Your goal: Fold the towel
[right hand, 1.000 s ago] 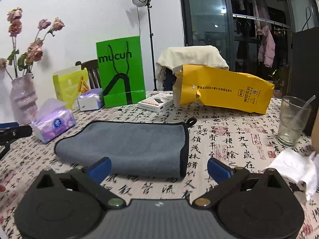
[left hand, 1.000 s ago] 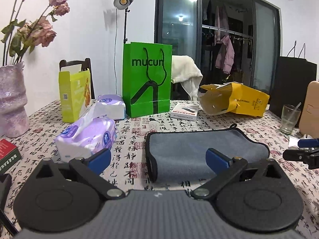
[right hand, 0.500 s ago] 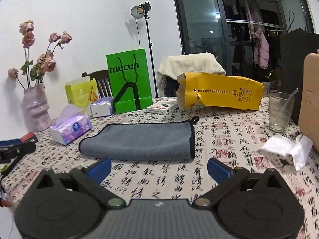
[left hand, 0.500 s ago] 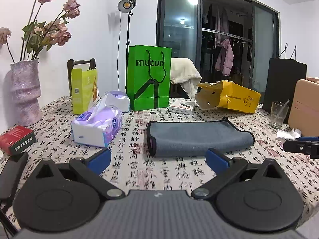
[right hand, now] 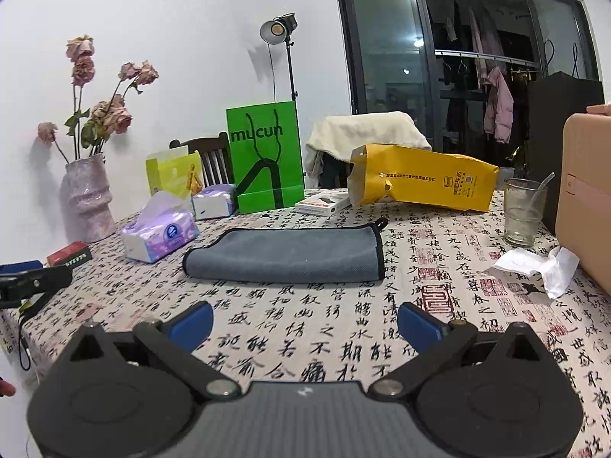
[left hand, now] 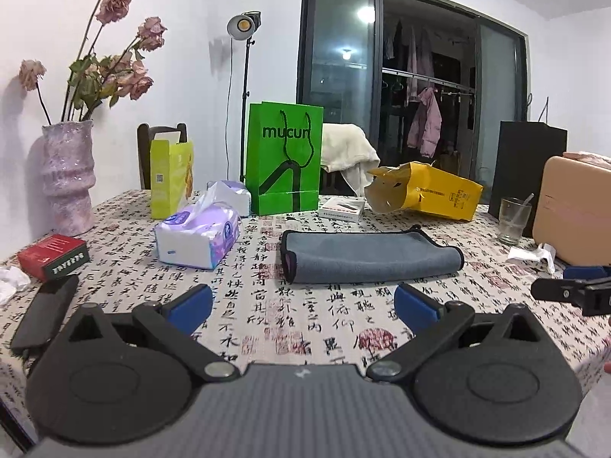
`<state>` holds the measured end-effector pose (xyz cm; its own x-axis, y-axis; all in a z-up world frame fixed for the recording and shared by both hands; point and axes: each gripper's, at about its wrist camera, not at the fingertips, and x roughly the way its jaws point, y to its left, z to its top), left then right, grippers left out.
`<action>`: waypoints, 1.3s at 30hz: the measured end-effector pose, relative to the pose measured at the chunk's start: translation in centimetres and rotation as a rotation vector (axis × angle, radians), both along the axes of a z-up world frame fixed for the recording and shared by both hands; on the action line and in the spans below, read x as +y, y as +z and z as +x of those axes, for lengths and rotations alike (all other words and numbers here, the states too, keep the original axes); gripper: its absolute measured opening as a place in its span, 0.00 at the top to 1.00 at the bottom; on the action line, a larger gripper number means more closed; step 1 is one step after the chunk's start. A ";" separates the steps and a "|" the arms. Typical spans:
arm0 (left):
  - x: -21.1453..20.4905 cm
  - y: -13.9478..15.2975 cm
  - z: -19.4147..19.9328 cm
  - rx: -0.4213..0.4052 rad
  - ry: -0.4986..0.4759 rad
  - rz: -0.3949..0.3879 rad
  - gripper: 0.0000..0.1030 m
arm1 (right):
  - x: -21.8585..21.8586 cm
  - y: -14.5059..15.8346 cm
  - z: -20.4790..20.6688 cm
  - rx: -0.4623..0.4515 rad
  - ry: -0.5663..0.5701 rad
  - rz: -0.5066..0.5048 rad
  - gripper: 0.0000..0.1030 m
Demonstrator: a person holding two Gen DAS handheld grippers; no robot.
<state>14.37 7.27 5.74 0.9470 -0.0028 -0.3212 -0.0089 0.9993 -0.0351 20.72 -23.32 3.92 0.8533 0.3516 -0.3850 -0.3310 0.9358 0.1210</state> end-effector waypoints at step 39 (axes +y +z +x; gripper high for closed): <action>-3.6 -3.2 -11.4 -0.069 -0.021 0.015 0.00 | 1.4 -1.0 -13.9 -0.128 0.037 -0.099 0.00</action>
<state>2.94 3.70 2.51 0.9665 -0.0191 -0.2558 0.0144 0.9997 -0.0201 6.83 -21.97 2.91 0.8846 0.3497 -0.3086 -0.3726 0.9278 -0.0167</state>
